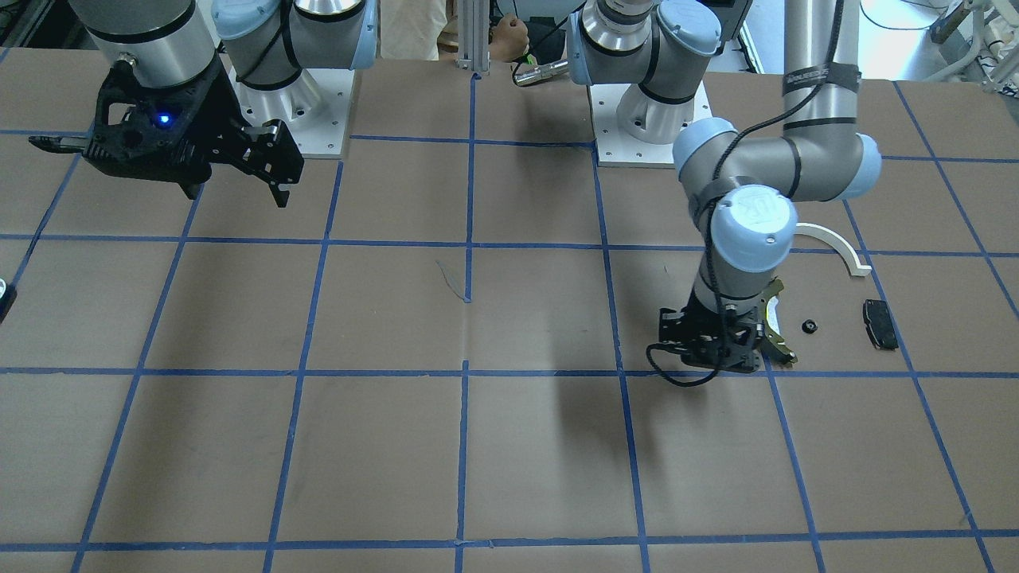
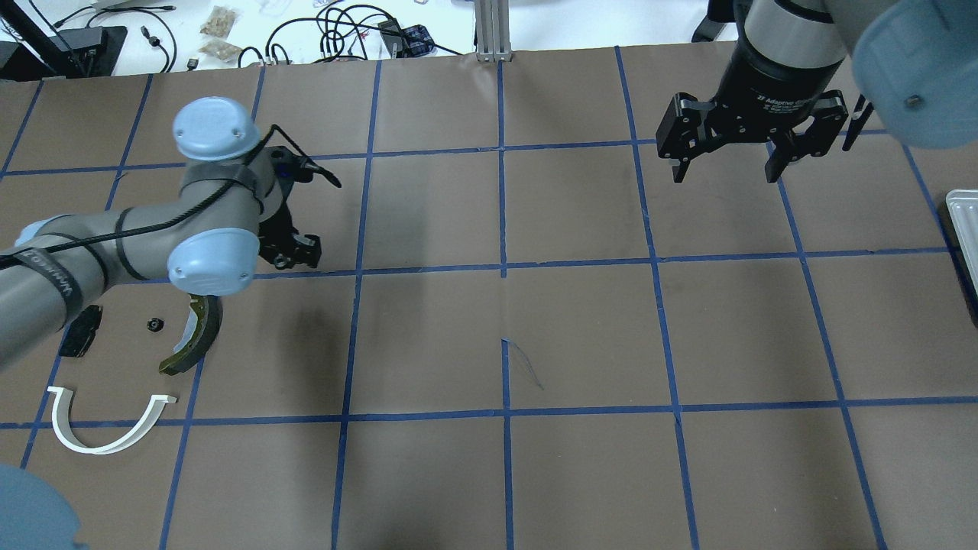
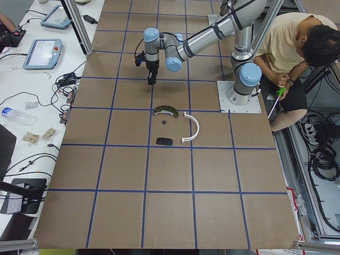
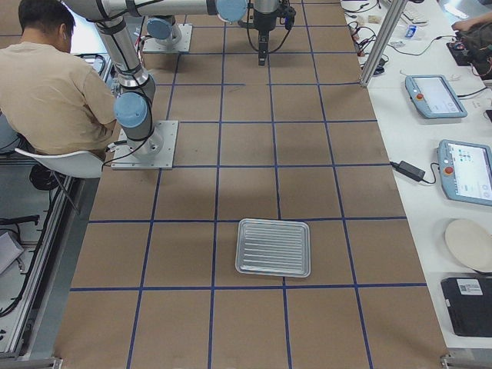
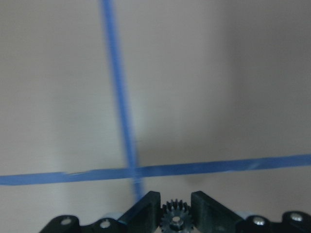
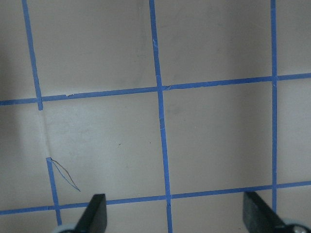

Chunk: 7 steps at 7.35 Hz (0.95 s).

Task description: Place bearing gear from tray to pile

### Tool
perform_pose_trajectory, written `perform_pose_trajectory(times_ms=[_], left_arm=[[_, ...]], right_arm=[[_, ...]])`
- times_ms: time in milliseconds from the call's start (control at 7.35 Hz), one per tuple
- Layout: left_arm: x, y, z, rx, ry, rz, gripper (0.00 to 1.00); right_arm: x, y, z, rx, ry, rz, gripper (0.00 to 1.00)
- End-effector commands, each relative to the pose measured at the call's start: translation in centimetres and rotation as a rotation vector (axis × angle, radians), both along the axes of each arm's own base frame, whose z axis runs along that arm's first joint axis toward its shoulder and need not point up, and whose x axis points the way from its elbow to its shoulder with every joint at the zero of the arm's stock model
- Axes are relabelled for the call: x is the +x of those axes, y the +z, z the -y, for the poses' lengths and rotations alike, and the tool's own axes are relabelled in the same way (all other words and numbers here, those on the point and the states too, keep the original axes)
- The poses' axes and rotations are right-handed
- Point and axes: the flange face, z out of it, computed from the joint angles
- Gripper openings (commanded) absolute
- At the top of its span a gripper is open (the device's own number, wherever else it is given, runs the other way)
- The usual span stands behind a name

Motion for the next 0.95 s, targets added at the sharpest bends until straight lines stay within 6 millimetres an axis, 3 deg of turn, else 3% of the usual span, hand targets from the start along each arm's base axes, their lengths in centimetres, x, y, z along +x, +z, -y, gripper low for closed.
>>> perform_pose_trajectory(times_ms=[0, 136, 272, 544, 680, 816], left_arm=[[12.9, -0.5, -0.7, 0.065, -0.019, 0.012, 0.00], [16.2, -1.4, -1.6, 0.080, 0.017, -0.002, 0.00], [17.6, -1.9, -1.9, 0.087, 0.038, -0.012, 0.00], [18.6, -2.3, -2.3, 0.102, 0.046, -0.008, 0.00], [21.8, -1.5, -3.6, 0.092, 0.092, -0.007, 0.00], [22.9, -2.6, -3.8, 0.106, 0.109, -0.021, 0.00]], right_arm=[[0.0, 0.2, 0.2, -0.008, 0.014, -0.008, 1.00], [0.0, 0.3, 0.2, -0.008, 0.016, -0.009, 1.00], [0.0, 0.2, 0.1, -0.006, 0.014, -0.008, 1.00], [-0.1, 0.2, 0.2, -0.008, 0.014, -0.011, 1.00], [-0.1, 0.2, 0.2, -0.008, 0.014, -0.011, 1.00], [-0.1, 0.2, 0.2, -0.008, 0.014, -0.011, 1.00]])
